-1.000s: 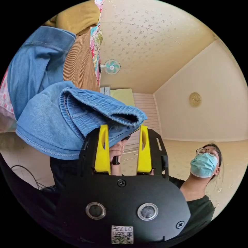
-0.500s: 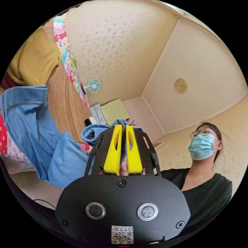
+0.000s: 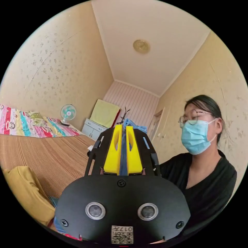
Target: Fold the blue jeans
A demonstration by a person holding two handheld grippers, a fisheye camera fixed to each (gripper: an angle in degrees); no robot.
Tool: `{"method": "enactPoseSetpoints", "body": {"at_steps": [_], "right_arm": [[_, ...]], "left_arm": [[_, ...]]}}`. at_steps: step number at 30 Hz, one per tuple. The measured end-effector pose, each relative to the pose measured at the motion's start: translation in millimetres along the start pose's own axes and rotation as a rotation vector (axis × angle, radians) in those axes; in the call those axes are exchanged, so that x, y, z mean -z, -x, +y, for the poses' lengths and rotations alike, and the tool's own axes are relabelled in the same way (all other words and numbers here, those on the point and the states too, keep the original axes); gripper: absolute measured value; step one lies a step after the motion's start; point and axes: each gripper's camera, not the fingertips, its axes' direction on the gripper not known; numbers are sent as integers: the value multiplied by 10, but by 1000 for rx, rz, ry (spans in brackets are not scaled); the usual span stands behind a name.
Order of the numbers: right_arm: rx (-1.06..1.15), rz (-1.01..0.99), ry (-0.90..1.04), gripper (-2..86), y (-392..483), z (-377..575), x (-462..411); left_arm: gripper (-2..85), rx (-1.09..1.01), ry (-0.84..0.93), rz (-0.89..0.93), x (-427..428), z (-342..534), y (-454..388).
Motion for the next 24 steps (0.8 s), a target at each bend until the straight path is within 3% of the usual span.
{"method": "enactPoseSetpoints", "body": {"at_steps": [2, 4, 5, 6, 9, 11, 17, 24], "right_arm": [[-30, 190, 48, 33, -704, -518, -405], [131, 927, 276, 53, -1350, -1067, -1299], [145, 1095, 333, 61, -1489, -1112, -1540], [157, 1303, 405, 72, -1675, -1117, -1926], [390, 1253, 607, 72, -1646, -653, -2535], [394, 1190, 690, 70, -1651, -209, -2588], [-111, 940, 988, 72, -2175, 1622, -1985], [-518, 808, 1021, 69, -2174, 3386, -1546]], "left_arm": [[36, 50, 31, -197, -354, -706, 507], [41, 62, 81, -489, -673, -1313, 1013], [81, 144, 105, -636, -790, -1516, 1284], [108, 204, 95, -645, -839, -1569, 1439], [124, 159, 132, -620, -952, -1240, 1428], [125, 147, 236, -656, -1083, -767, 1405], [124, 330, 560, -630, -1343, 1140, 1453], [91, 289, 673, -911, -1444, 2205, 1194]]}}
